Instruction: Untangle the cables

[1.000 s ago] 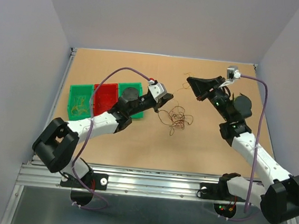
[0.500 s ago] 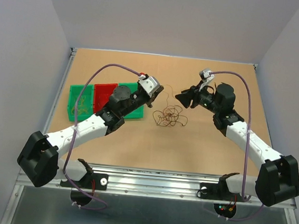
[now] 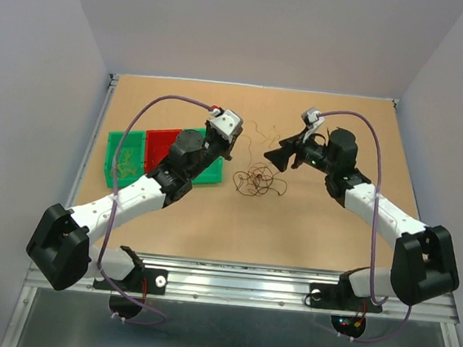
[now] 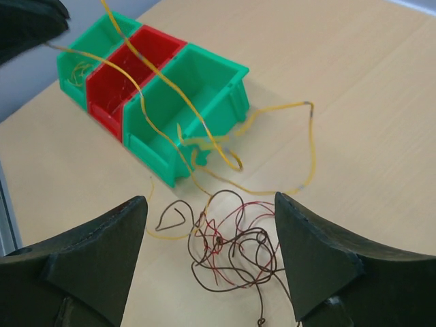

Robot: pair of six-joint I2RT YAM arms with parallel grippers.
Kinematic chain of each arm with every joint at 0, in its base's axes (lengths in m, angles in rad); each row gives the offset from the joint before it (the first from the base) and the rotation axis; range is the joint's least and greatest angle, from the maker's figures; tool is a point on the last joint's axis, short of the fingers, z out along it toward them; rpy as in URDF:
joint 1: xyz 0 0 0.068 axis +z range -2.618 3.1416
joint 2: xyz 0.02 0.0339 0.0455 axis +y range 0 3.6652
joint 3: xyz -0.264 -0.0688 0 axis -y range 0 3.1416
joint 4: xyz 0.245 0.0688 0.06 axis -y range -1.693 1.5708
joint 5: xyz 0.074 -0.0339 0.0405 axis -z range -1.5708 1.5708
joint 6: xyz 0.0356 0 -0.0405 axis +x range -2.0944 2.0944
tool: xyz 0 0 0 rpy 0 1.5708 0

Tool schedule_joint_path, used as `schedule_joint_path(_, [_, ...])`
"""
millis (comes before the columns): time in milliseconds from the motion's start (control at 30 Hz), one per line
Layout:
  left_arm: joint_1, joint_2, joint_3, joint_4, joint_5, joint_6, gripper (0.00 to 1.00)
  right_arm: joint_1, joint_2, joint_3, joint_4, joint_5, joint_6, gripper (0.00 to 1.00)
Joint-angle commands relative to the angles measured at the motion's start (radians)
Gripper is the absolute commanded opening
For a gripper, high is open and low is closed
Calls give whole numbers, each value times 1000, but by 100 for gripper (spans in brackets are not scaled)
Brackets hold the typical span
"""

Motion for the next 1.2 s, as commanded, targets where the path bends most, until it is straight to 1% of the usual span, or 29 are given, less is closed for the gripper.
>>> schedule_joint_path(0, [7, -43, 42, 40, -43, -16, 0, 7, 69, -32, -10, -29, -70, 81])
schedule_joint_path(67, [8, -42, 42, 42, -46, -15, 0, 7, 104, -37, 0, -40, -87, 84])
schedule_joint_path(100, [10, -42, 42, 42, -47, -16, 0, 7, 115, -44, 7, -50, -90, 91])
schedule_joint_path(167, [8, -43, 42, 42, -58, -20, 0, 7, 149, -55, 46, -72, -89, 93])
schedule_joint_path(433, [24, -46, 42, 42, -70, -44, 0, 25, 287, -19, 96, -149, -110, 95])
schedule_joint_path(533, [25, -45, 43, 40, -69, -49, 0, 61, 330, 3, 91, -149, -133, 95])
schedule_joint_path(667, [30, -50, 46, 37, -69, -58, 0, 94, 384, 37, 60, -98, -164, 90])
schedule_joint_path(767, [39, -54, 48, 30, -61, -69, 0, 96, 425, 74, 31, -57, -158, 77])
schedule_joint_path(800, [44, -60, 48, 30, -60, -76, 0, 96, 431, 80, 25, -48, -158, 64])
schedule_joint_path(867, [56, -65, 48, 25, -58, -89, 0, 96, 435, 92, 4, -9, -146, 43])
schedule_joint_path(900, [67, -69, 46, 25, -57, -102, 0, 96, 430, 87, 2, 49, -146, 24])
schedule_joint_path(933, [73, -73, 46, 25, -58, -110, 0, 96, 421, 81, -1, 87, -111, 16])
schedule_joint_path(967, [79, -82, 43, 27, -73, -121, 0, 95, 401, 77, -7, 132, -72, 3])
schedule_joint_path(1000, [83, -85, 42, 27, -84, -131, 0, 90, 387, 71, -10, 179, -51, 1])
schedule_joint_path(1033, [94, -94, 37, 31, -99, -147, 0, 78, 375, 55, -21, 269, -8, 0])
schedule_joint_path(1067, [99, -94, 33, 36, -103, -153, 0, 67, 364, 49, -27, 308, 12, 1])
schedule_joint_path(1100, [105, -106, 27, 40, -104, -158, 0, 55, 341, 40, -33, 383, 31, 1])
schedule_joint_path(1167, [116, -122, 11, 59, -110, -170, 0, 13, 318, 6, -39, 463, 81, 0])
